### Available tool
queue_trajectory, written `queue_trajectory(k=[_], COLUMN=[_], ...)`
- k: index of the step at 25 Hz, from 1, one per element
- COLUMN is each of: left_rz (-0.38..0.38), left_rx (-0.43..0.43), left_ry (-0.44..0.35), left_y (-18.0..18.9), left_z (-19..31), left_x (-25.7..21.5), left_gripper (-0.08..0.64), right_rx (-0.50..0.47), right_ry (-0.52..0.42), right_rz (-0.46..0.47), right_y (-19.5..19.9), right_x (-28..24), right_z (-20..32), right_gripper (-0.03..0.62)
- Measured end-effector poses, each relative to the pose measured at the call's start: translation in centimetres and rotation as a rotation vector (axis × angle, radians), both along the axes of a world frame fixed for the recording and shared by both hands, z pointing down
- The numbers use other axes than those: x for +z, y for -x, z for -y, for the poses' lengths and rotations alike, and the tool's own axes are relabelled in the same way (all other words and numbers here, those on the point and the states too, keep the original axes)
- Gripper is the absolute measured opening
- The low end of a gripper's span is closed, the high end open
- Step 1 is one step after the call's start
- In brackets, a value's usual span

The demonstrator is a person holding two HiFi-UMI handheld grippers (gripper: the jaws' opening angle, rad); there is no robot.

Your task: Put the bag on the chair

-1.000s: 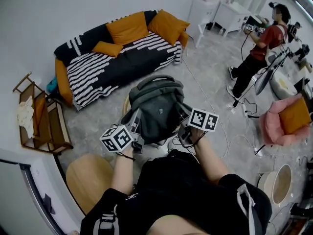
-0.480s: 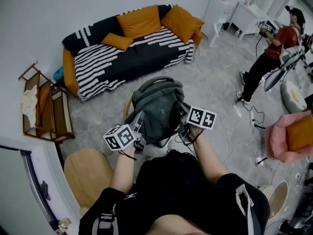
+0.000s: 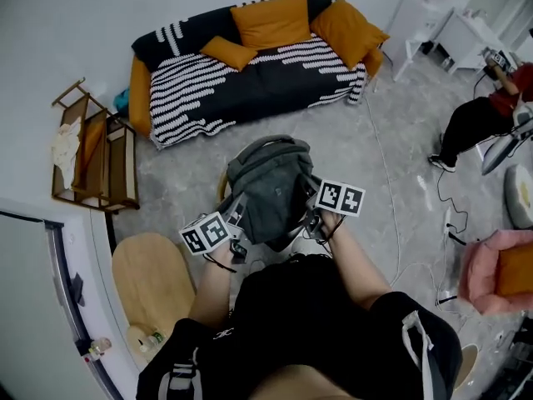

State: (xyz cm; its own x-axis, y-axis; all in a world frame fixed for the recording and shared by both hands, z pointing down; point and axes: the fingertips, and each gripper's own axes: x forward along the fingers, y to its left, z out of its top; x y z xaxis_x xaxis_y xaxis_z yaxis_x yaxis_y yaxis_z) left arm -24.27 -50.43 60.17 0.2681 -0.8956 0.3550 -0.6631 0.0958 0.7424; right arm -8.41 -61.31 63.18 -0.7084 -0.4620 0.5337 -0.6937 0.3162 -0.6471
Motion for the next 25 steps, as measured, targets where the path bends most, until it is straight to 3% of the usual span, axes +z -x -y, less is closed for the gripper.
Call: queue_trajectory(k=[6, 10, 13, 15, 17, 22, 25], left_rz=[-0.023, -0.015, 0.0, 0.06, 0.115, 0.074, 0.103], left_rx=[-0.129, -0.198, -0.217, -0.217, -0.258, -0.334, -0.375], left_ry=[0.09, 0.158, 0.247, 0.336, 0.373, 0.372, 0.409], left_y=[0.3, 1.1, 1.0, 1.2, 2.4, 5.6, 6.9], left_z=[0.5, 0.2, -0.2, -0.8, -1.4, -1.3, -1.5], left_x=[4.1, 7.5, 11.0, 14.0, 15.6, 16.4, 16.4], left_gripper=[0.094, 0.095, 0.094, 0.094, 0.097, 0.128, 0.166], right_rx=[-0.132, -0.229, -0.294, -0.37, -0.453, -0.511, -0.559], right_ry=[0.045, 0.039, 0.067, 0.071, 0.026, -0.094, -0.218], right_rz=[-0.06, -0.155, -0.245, -0.283, -0.262, -0.353, -0.43], right_y=[1.5, 3.3, 4.1, 4.7, 6.0, 8.8, 9.2], right_x=[4.1, 7.1, 10.9, 14.0, 15.5, 15.1, 14.7], right_z=[2.5, 3.5, 4.0, 3.5, 2.9, 3.5, 4.0], right_gripper=[0.083, 0.091, 0.095, 0.101, 0.1, 0.109, 0.199])
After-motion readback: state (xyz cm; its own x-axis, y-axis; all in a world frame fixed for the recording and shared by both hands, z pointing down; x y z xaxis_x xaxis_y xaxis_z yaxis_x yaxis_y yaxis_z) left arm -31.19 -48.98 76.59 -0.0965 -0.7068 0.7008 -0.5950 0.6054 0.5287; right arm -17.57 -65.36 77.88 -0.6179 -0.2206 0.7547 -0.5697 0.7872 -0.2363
